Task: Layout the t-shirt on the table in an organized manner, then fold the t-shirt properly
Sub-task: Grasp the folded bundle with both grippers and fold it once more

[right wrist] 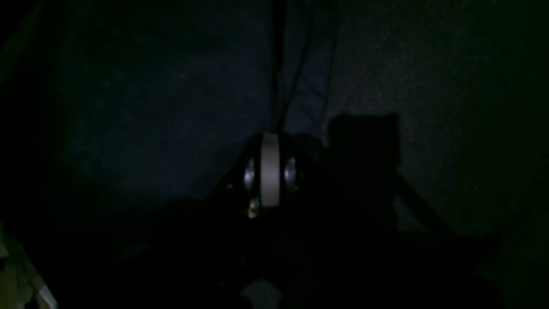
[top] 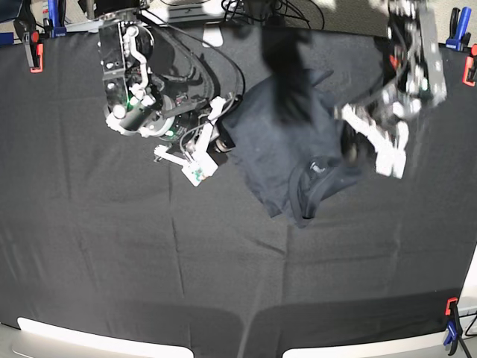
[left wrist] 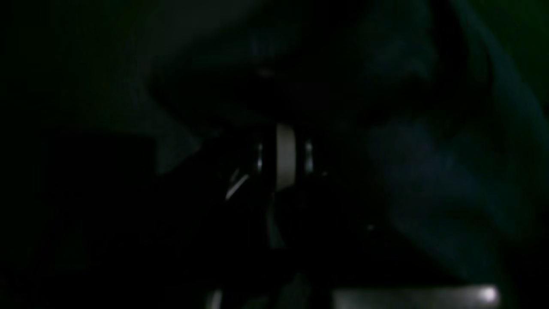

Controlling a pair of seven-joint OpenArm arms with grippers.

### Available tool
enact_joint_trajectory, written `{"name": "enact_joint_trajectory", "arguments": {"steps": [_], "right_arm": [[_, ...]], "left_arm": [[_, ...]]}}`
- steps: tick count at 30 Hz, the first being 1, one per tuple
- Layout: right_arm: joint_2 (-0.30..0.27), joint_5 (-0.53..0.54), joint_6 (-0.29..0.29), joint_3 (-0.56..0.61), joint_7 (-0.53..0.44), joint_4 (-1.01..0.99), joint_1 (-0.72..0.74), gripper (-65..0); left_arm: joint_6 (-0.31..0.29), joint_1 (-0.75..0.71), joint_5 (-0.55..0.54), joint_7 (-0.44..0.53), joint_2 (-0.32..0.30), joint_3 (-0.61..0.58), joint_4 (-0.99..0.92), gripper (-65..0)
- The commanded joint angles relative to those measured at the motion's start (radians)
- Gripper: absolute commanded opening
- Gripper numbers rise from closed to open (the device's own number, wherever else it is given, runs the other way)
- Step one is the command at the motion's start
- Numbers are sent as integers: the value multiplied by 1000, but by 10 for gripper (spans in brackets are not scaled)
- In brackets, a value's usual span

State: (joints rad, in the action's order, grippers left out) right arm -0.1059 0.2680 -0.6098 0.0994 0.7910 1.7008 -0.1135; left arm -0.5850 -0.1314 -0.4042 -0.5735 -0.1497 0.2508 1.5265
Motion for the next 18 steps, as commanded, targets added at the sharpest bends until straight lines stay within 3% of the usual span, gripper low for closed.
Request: {"name": "enact_joint_trajectory", "arguments": {"steps": [1,5,14,18], "right_arm": [[-2,19,-3,-1,-6,14,7,-650],[-2,19,-3,-1,2,15,-18,-650],[-2,31,-5,-1,3,17,-108,-650],[-2,108,-51,0,3,30,-149,-650]], "left_arm": [[14,27,0,37,-5,3,17,-628],[72,84,48,89,-6,3,-7,-628],[70,226,48,136,-6,3,-317,-628],[69,258,48,149,-6,3,-340,-628]]}}
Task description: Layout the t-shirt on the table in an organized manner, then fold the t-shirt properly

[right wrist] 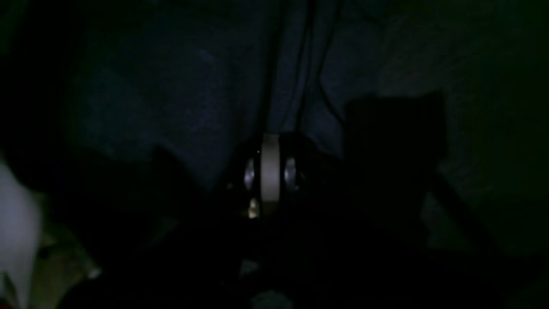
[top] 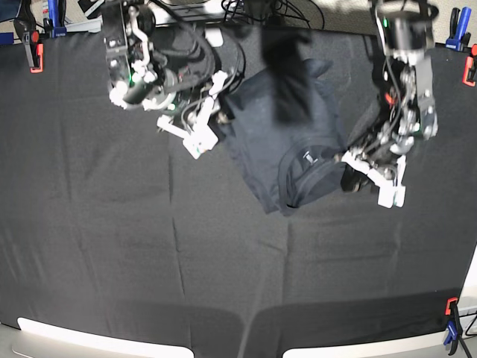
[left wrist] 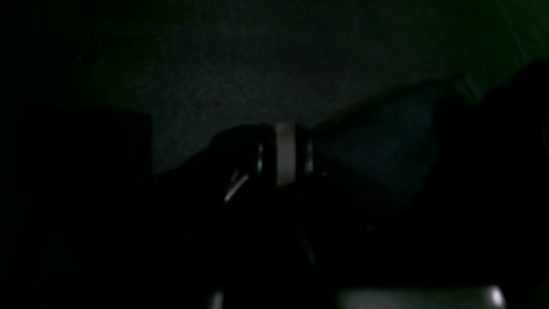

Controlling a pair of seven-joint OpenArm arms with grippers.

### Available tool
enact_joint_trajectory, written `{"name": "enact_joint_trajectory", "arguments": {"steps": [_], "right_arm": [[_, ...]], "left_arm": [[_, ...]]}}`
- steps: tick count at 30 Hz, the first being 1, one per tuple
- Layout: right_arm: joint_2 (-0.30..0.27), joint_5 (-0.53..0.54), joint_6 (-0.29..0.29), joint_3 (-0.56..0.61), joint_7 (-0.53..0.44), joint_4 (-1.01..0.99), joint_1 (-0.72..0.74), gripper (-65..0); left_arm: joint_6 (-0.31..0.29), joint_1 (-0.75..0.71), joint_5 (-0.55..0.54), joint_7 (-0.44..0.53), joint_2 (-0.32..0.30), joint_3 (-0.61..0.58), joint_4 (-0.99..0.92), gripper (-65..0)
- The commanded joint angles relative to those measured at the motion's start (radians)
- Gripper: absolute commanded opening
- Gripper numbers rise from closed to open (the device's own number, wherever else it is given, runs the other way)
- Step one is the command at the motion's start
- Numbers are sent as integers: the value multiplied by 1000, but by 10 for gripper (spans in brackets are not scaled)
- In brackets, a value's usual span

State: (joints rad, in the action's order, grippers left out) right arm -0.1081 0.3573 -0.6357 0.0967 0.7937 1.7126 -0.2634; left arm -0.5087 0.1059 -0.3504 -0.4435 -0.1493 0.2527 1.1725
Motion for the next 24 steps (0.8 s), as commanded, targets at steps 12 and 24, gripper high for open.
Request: {"name": "enact_joint_trajectory", "arguments": {"steps": [12,24], "right_arm": [[0,43,-29,101,9,131,-31,-650],[0,44,-29,-176,122,309,-45,-650]], "left_arm": [[-68,41,-51,-39,-53,1,39,-628],[-67,-212,-175,-154,-183,24,467,-650]]}}
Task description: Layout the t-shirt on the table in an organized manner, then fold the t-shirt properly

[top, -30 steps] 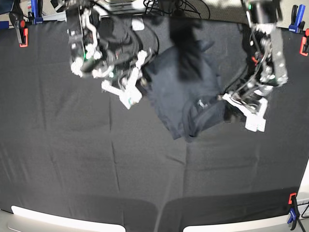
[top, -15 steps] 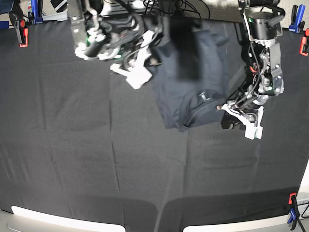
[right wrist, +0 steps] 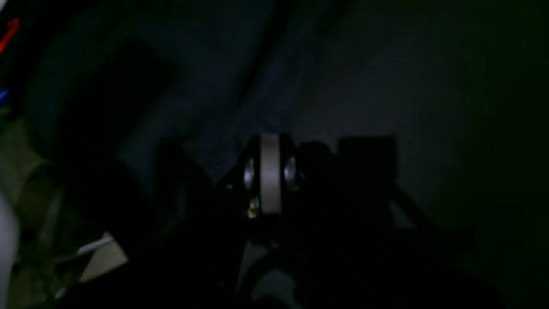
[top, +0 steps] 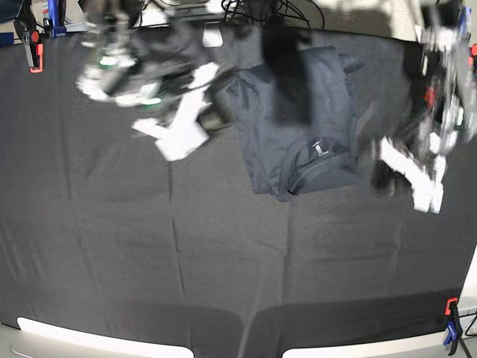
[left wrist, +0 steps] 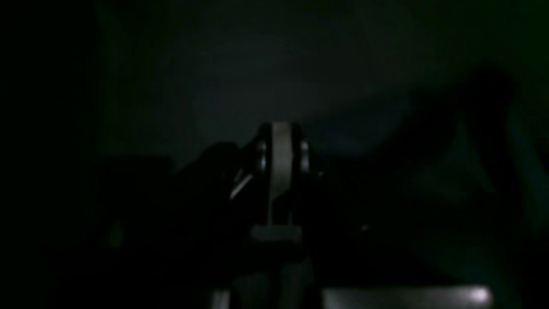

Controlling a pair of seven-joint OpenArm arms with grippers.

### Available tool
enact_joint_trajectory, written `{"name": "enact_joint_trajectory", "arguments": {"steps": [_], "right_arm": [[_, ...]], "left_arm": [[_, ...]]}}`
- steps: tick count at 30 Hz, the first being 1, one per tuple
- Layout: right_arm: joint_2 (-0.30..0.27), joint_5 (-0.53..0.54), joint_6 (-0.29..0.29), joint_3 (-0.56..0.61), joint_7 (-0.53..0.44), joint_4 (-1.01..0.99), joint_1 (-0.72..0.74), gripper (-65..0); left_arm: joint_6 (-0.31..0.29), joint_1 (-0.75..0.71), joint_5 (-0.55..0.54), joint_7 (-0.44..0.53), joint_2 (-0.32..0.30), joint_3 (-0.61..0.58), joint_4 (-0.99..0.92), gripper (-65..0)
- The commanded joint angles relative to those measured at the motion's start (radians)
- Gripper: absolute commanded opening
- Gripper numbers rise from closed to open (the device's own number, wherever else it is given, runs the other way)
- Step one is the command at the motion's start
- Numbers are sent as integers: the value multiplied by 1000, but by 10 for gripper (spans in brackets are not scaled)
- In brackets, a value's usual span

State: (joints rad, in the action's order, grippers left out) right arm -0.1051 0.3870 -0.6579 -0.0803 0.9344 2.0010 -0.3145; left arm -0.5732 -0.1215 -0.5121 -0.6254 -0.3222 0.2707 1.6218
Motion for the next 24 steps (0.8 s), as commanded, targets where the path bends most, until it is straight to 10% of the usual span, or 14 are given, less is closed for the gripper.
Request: {"name": "enact_joint_trajectory", "arguments": {"steps": [1,13,24], "right_arm": [[-3,14,-6,-30,4,35,-2,-650],[-2,246,-3,-380,182,225,-318,-650],[113,165,-6,-419,182,179,-653,-650]], "left_arm": [[-2,-25,-14,18,-10,19,64,-650],[23,-558,-82,-73,-10,237,368,-650],[21,-879,-89,-111,-8,252,321,-650]]}}
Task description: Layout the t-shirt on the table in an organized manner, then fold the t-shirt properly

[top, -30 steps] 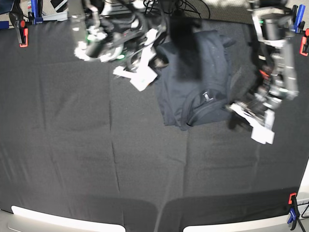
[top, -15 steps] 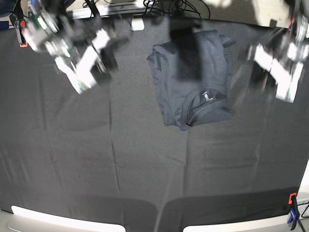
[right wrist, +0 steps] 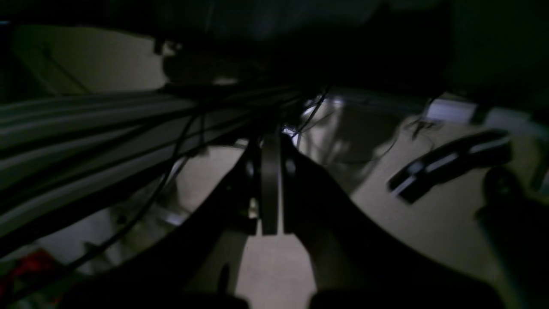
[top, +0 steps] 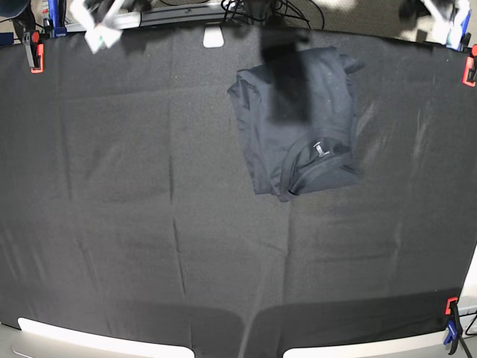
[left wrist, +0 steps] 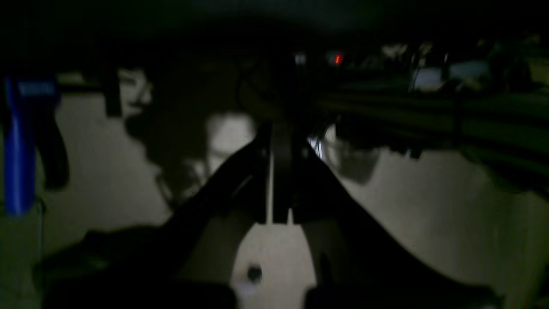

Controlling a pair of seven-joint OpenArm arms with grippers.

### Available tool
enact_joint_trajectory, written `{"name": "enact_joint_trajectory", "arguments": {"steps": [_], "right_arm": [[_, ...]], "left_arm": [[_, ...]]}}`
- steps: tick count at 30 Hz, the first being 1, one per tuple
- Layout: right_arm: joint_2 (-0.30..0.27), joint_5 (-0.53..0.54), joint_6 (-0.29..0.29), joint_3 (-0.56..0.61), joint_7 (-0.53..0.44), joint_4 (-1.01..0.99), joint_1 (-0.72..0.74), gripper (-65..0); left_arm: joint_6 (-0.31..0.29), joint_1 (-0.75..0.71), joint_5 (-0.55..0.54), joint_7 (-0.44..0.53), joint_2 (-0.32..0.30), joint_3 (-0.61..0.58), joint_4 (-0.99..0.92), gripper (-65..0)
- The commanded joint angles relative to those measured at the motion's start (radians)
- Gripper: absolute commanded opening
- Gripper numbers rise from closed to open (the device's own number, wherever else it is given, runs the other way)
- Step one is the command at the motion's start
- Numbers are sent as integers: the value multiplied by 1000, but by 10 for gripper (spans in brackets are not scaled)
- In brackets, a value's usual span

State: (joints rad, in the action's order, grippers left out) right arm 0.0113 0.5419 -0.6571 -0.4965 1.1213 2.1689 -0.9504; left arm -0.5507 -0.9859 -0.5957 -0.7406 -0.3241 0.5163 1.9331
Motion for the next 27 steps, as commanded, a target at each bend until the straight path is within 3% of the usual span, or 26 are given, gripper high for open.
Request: {"name": "enact_joint_trajectory", "arguments": {"steps": [1,6,10,16,19,23,27], "right_arm": [[8,-19,-6,0,-5,-14,-20,-650],[2,-71,-17,2,-6,-243,6,-650],[-62,-71,-25,3,-5,-495,80,-650],[-193,-71,-25,12,-28,-922,253,-650],[-267,-72,-28,36,-114,-1132,349,-650],[-357,-101,-41,121,-232,-1364,477,-650],[-399,-193,-41,249,-406,-1508,591,-650]], "left_arm": [[-3,-13,-8,-1,-6,6,-26,-650],[-6,11,-48,90,-6,5,-309,-650],[-92,82,-31,201,-13,6,-601,-650],[-137,240,-27,302,-14,6,-1001,-650],[-135,309,71,411,-14,5,-1133,-650],[-135,377,273,605,-10,5,-1236,-578],[-132,437,431,742,-3,6,-1305,-535]]}}
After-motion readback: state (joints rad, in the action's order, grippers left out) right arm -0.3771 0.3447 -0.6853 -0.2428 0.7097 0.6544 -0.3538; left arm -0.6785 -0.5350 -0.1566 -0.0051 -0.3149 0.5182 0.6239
